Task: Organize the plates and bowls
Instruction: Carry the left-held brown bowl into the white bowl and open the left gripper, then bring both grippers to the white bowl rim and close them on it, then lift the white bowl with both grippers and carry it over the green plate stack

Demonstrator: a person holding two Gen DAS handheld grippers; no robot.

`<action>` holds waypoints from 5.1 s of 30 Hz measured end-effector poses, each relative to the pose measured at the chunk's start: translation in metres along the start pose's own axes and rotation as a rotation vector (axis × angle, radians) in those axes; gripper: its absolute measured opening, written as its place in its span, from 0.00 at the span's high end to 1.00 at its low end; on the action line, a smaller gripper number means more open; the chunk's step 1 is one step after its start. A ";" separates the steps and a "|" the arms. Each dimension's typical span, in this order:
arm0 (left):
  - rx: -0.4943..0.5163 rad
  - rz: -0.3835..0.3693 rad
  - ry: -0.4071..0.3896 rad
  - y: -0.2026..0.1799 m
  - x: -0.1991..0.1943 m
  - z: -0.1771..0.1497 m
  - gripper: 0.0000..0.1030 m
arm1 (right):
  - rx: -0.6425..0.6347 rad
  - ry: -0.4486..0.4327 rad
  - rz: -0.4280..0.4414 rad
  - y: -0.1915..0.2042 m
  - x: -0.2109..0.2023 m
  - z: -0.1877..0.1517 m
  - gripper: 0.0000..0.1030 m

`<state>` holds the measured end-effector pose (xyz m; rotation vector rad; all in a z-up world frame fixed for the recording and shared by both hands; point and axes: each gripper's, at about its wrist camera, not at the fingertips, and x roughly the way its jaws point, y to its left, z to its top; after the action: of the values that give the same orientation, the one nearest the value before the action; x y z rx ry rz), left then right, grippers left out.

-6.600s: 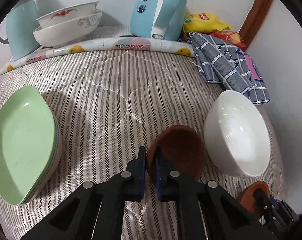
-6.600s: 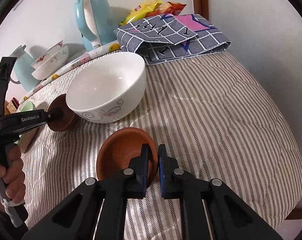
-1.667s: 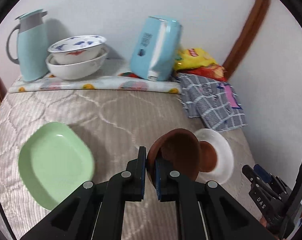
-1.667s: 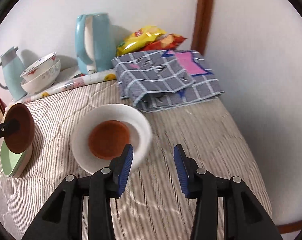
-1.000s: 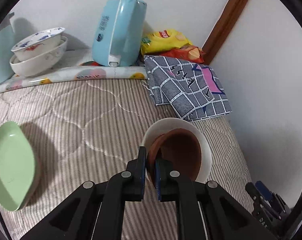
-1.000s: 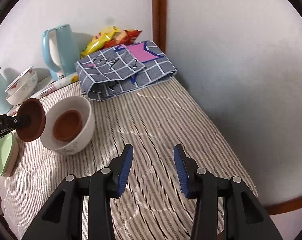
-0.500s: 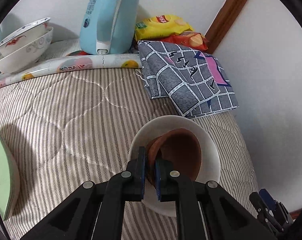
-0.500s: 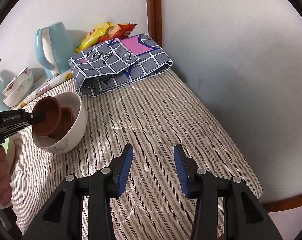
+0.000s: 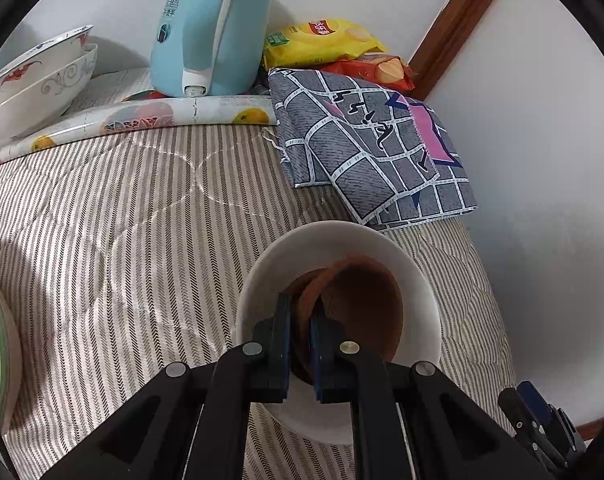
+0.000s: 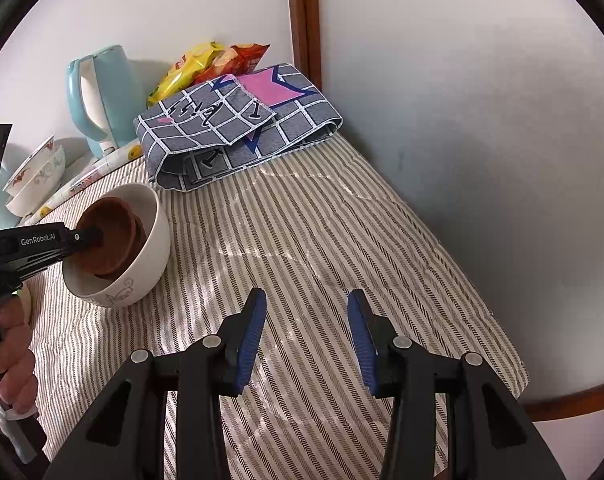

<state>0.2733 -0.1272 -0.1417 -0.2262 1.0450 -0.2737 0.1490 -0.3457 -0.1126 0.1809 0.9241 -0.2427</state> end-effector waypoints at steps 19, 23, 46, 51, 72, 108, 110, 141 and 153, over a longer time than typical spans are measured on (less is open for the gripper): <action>0.005 -0.039 0.029 0.001 -0.002 0.000 0.87 | -0.006 0.004 0.012 0.004 0.000 -0.001 0.59; 0.014 -0.032 0.030 -0.001 -0.003 -0.001 0.86 | -0.010 0.006 0.015 0.005 -0.001 -0.001 0.59; 0.077 0.010 0.044 -0.018 -0.021 -0.012 0.60 | -0.024 -0.009 0.053 0.012 -0.013 -0.003 0.59; 0.069 0.006 0.019 -0.014 -0.033 -0.013 0.59 | -0.032 -0.018 0.063 0.016 -0.017 -0.004 0.59; 0.003 0.118 -0.042 0.027 -0.072 -0.023 0.58 | -0.095 -0.052 0.156 0.050 -0.031 0.008 0.53; 0.005 0.062 0.089 0.031 -0.014 0.002 0.58 | -0.180 0.127 0.173 0.093 0.065 0.060 0.53; 0.009 0.079 0.086 0.030 -0.010 0.003 0.58 | -0.192 0.133 0.151 0.095 0.070 0.059 0.53; 0.062 0.033 0.093 0.019 0.016 0.006 0.91 | -0.147 0.135 0.235 0.105 0.083 0.047 0.89; 0.063 0.053 0.076 0.017 -0.001 -0.010 0.92 | -0.090 0.147 0.236 0.099 0.071 0.033 0.93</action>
<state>0.2661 -0.1118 -0.1510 -0.1318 1.1138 -0.2686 0.2437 -0.2682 -0.1450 0.2248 1.0481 0.0317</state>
